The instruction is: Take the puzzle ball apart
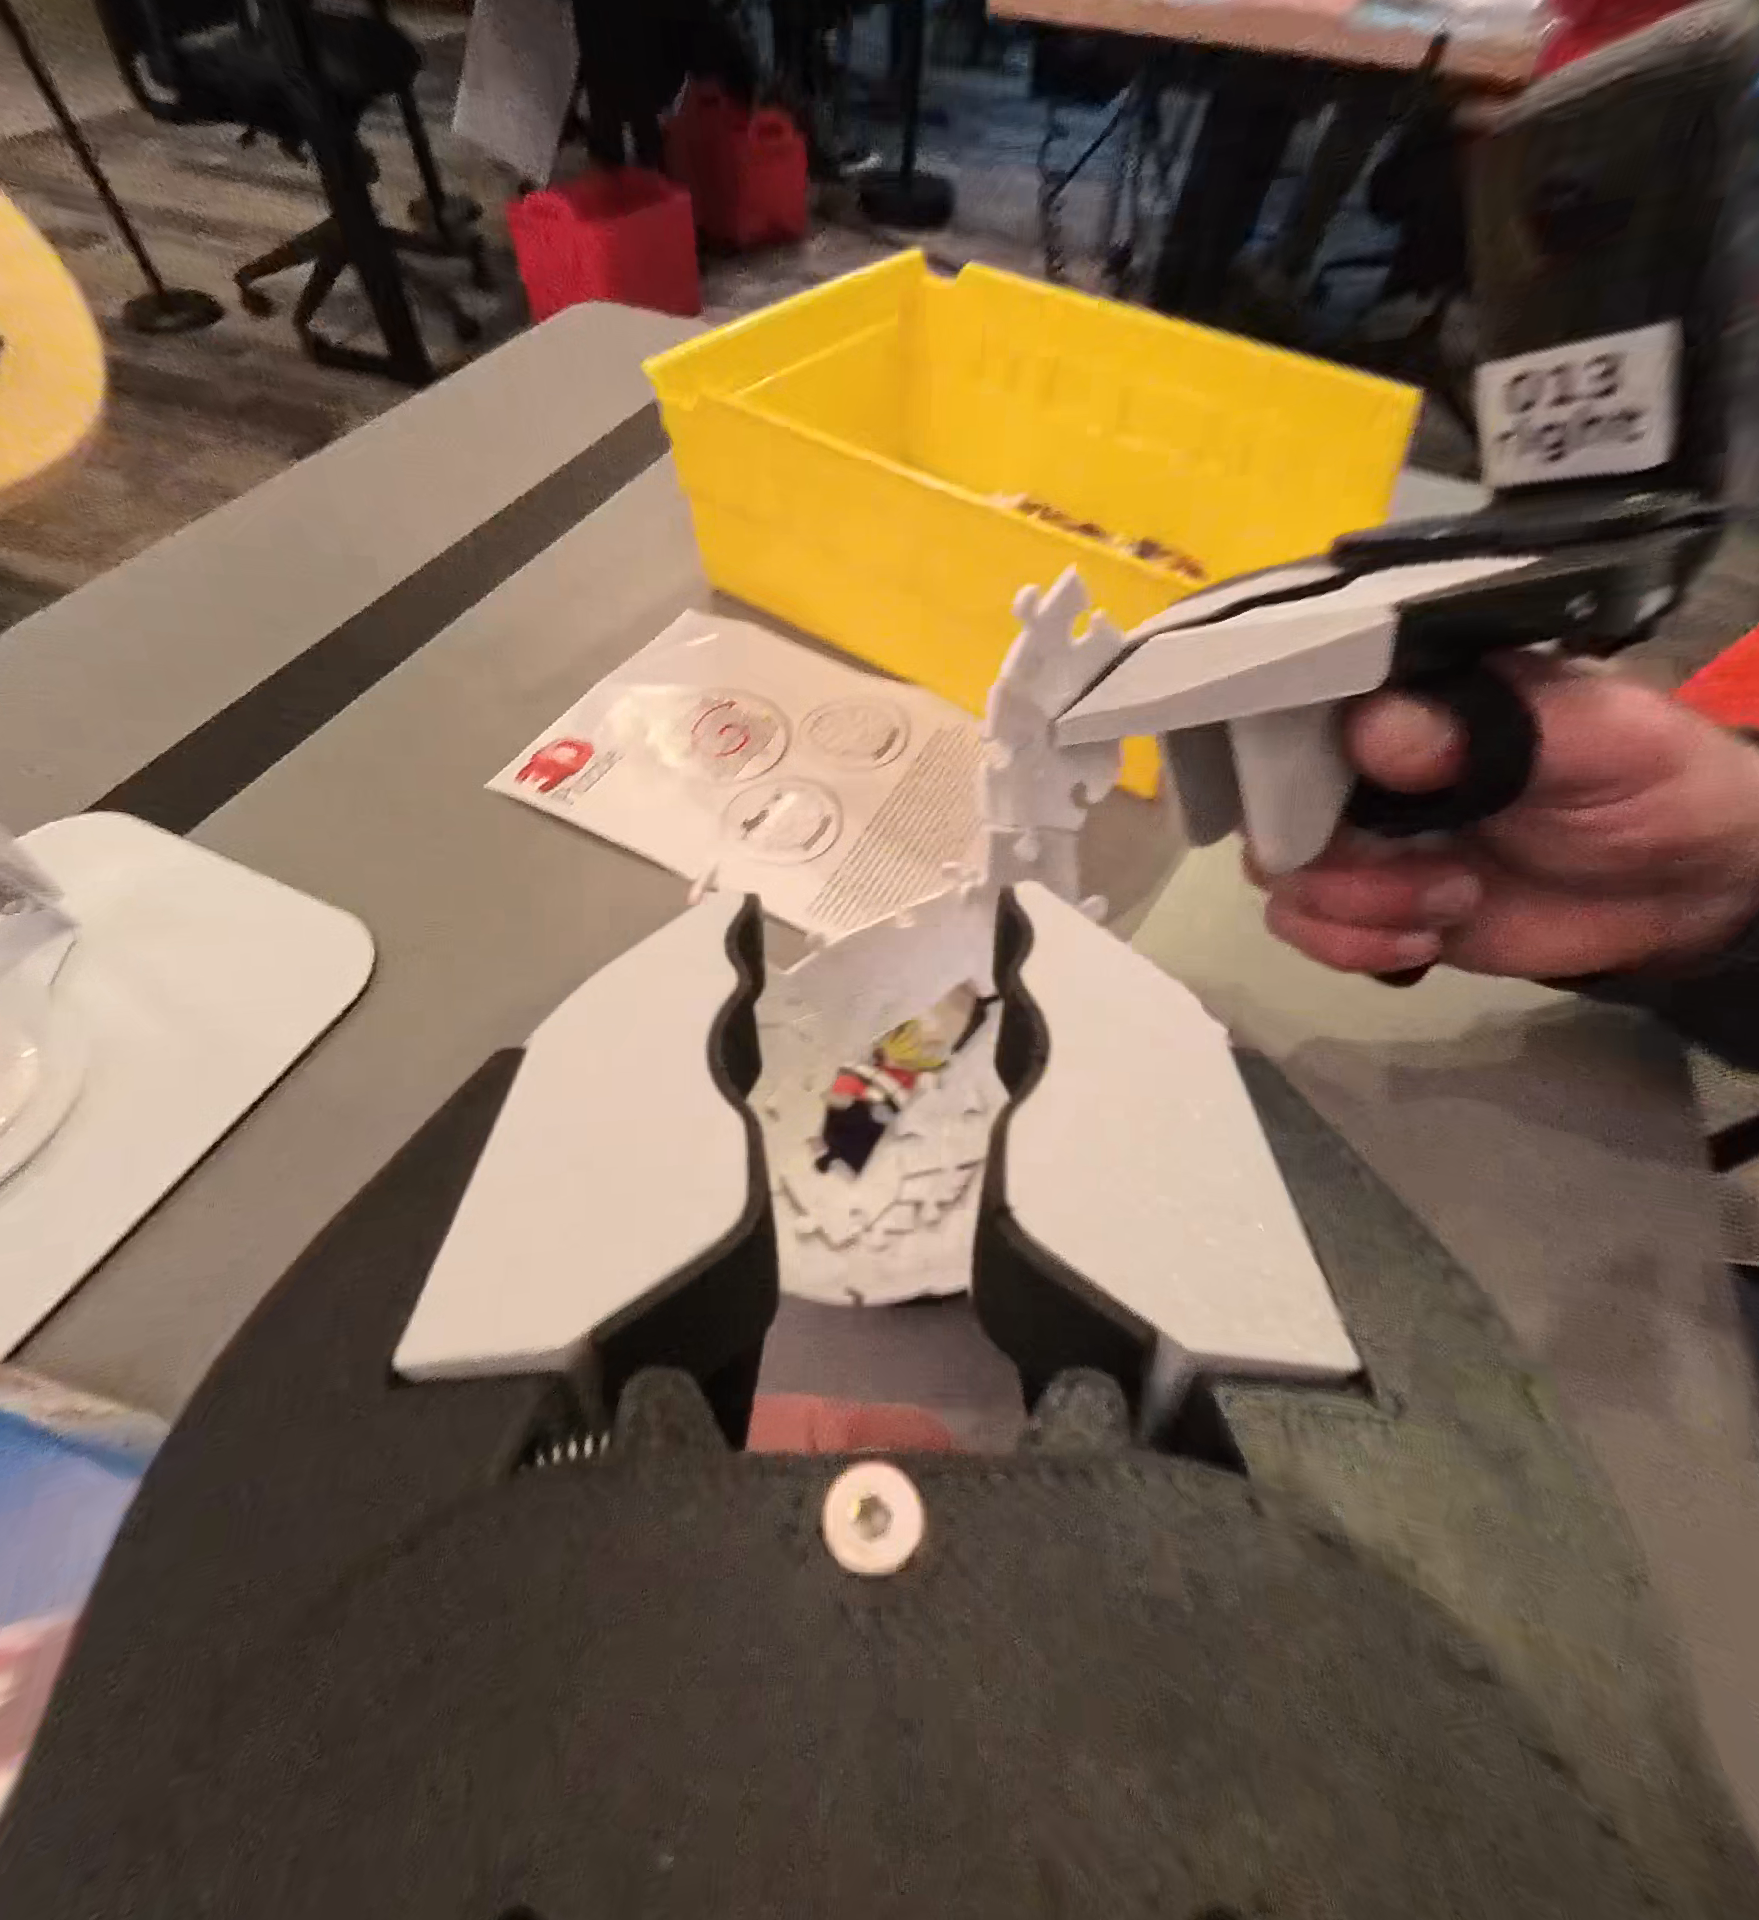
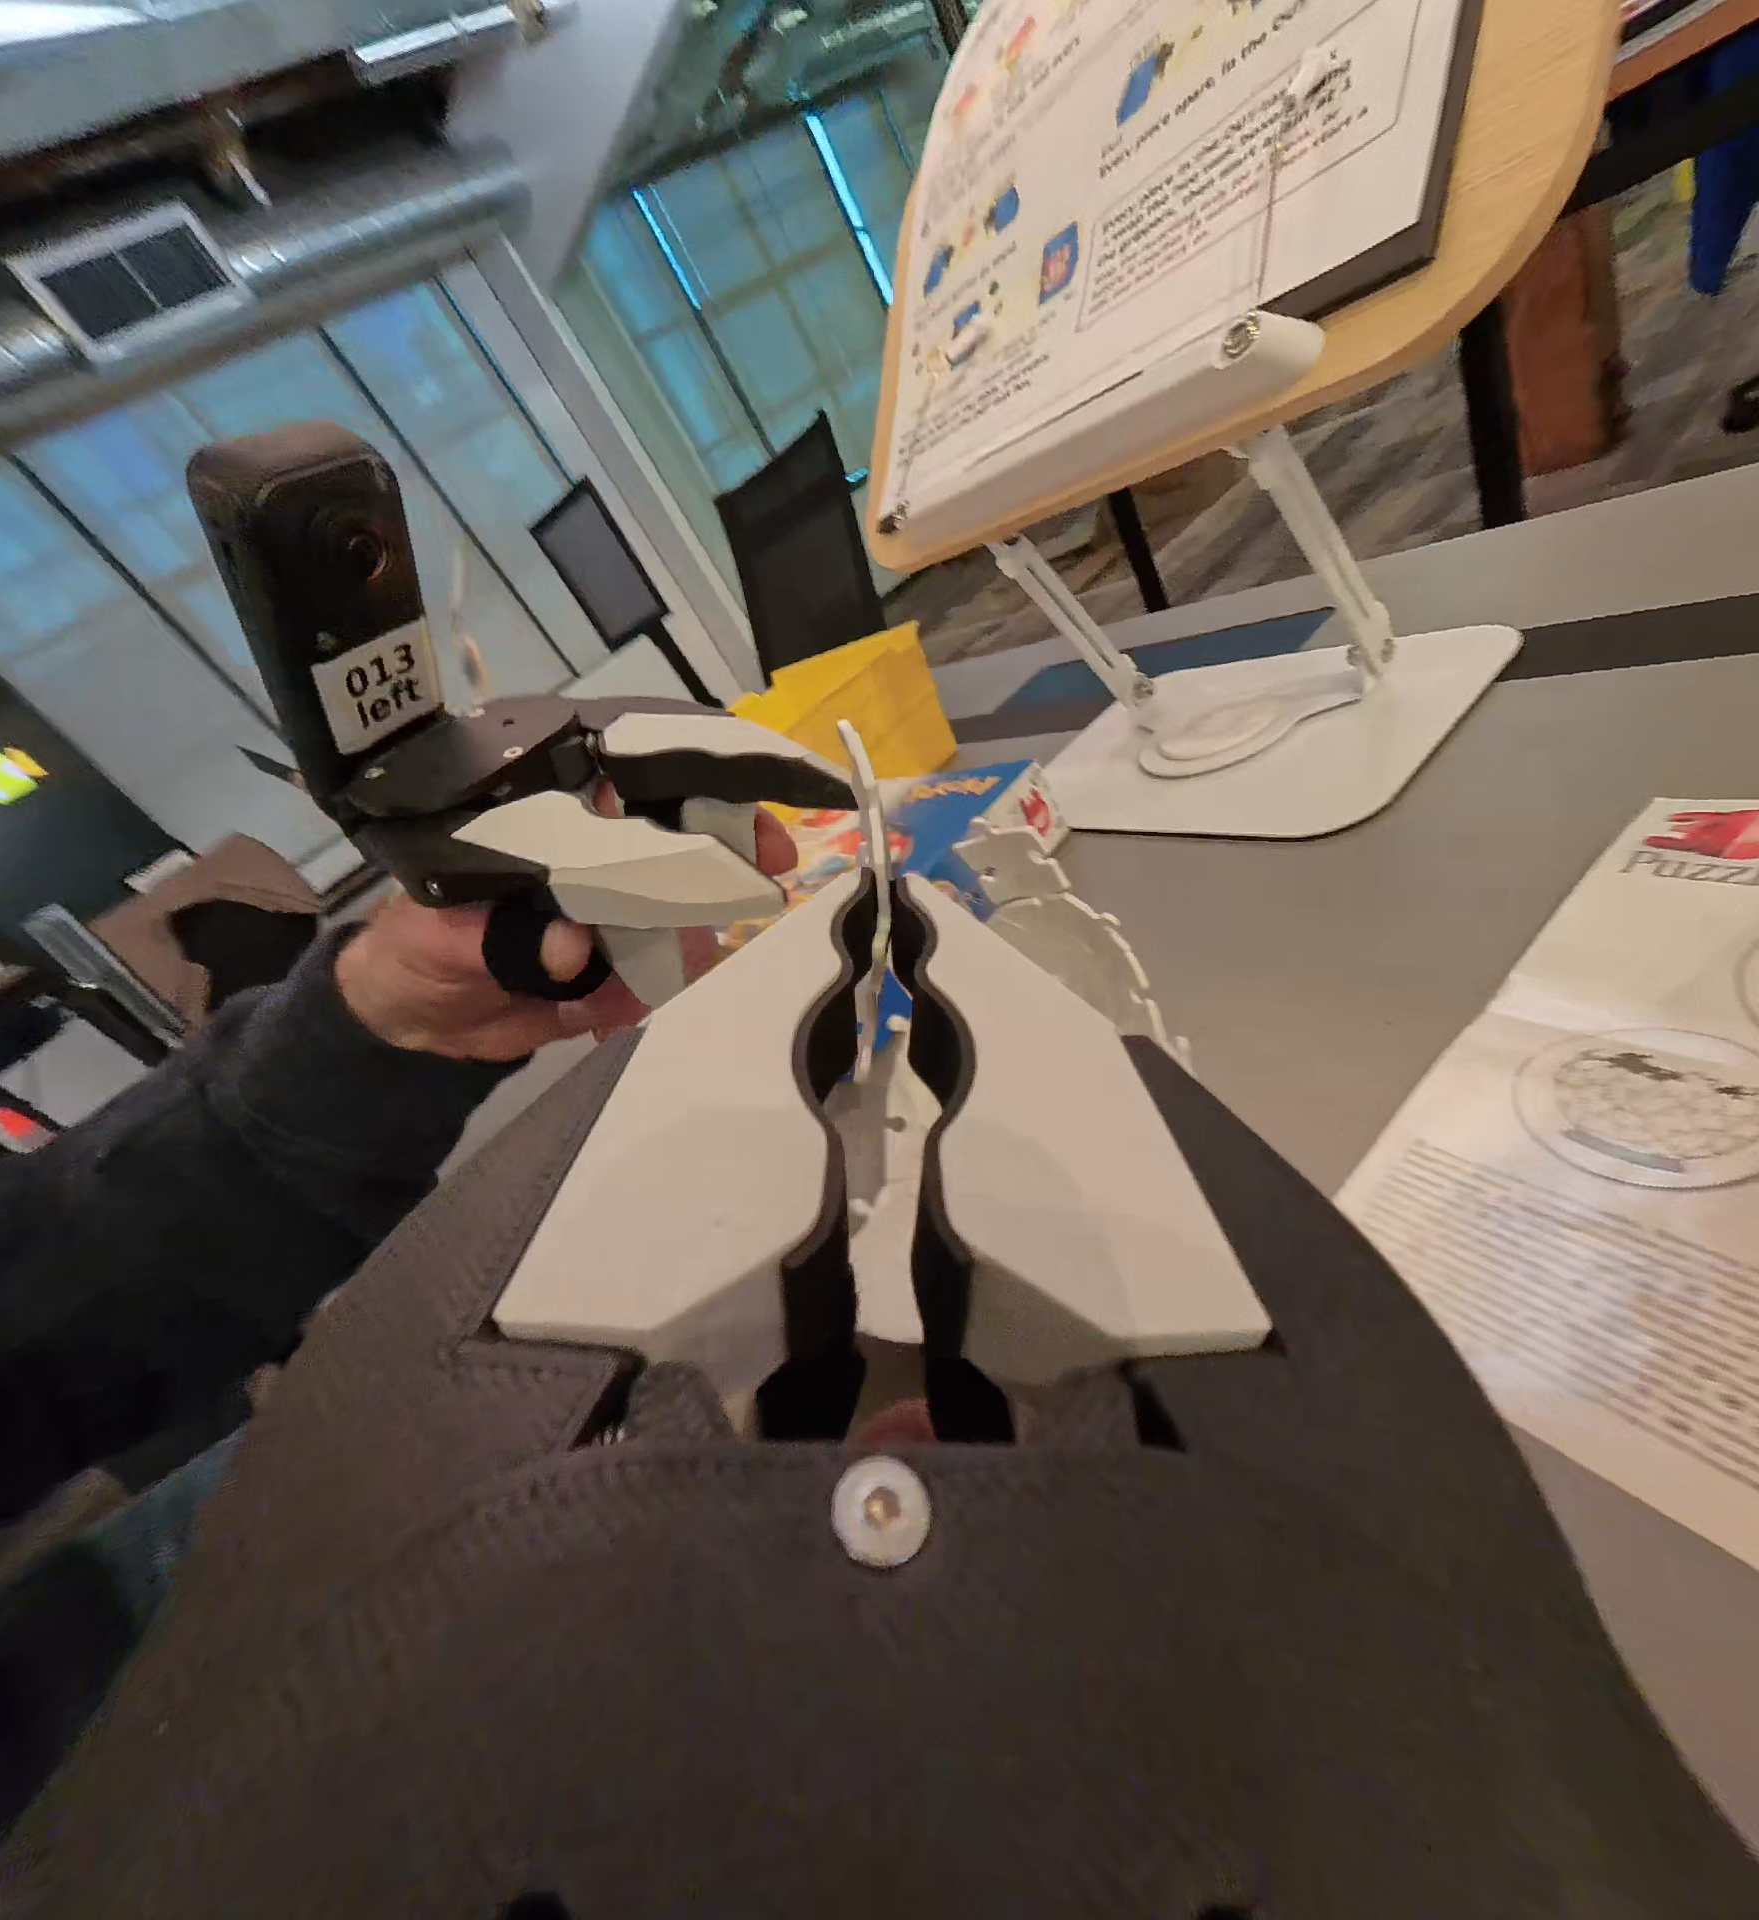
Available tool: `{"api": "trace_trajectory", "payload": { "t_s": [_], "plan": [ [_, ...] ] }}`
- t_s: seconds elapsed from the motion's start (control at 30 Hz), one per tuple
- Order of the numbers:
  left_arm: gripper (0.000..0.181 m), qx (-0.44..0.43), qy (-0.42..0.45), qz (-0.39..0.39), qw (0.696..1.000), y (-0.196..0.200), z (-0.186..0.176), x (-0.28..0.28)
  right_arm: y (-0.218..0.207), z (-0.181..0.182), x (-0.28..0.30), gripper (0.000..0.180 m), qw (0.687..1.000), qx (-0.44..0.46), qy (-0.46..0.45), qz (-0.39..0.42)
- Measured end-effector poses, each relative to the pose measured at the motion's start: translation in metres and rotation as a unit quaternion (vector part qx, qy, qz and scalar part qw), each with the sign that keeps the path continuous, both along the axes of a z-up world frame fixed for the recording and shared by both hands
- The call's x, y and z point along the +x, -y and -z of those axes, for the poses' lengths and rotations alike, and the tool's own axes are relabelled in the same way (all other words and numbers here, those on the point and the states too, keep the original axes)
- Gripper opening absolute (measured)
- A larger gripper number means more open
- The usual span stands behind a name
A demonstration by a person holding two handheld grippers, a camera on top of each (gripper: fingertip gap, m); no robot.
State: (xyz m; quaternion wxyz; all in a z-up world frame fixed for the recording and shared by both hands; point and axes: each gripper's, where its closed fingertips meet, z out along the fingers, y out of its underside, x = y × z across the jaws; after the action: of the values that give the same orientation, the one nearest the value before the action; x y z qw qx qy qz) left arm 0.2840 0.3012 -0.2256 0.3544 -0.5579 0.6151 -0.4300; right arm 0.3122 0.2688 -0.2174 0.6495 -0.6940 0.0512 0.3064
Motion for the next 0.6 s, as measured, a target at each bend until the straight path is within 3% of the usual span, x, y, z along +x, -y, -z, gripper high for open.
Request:
{"api": "trace_trajectory", "payload": {
  "t_s": [0.1, 0.23, 0.4, 0.5, 0.6],
  "plan": [
    [0.034, -0.048, 0.03, 0.052, 0.997, 0.031, -0.012, -0.001, 0.004, -0.007, -0.018, 0.0, 0.999, 0.023, -0.018, -0.038],
    [0.006, -0.092, 0.031, 0.072, 0.993, 0.042, -0.012, 0.002, 0.007, -0.011, -0.027, 0.0, 0.998, 0.031, -0.011, -0.047],
    [0.004, -0.117, 0.014, 0.051, 0.992, 0.043, -0.007, 0.005, 0.007, -0.006, -0.023, 0.001, 0.979, 0.017, 0.201, 0.023],
    [0.002, -0.145, 0.001, 0.031, 0.989, 0.039, -0.002, 0.006, 0.003, -0.002, -0.02, 0.0, 0.92, 0.006, 0.383, 0.081],
    [0.002, -0.172, -0.001, 0.024, 0.985, 0.038, -0.005, 0.004, 0.002, -0.004, -0.022, 0.0, 0.925, 0.012, 0.374, 0.061]
  ]
}}
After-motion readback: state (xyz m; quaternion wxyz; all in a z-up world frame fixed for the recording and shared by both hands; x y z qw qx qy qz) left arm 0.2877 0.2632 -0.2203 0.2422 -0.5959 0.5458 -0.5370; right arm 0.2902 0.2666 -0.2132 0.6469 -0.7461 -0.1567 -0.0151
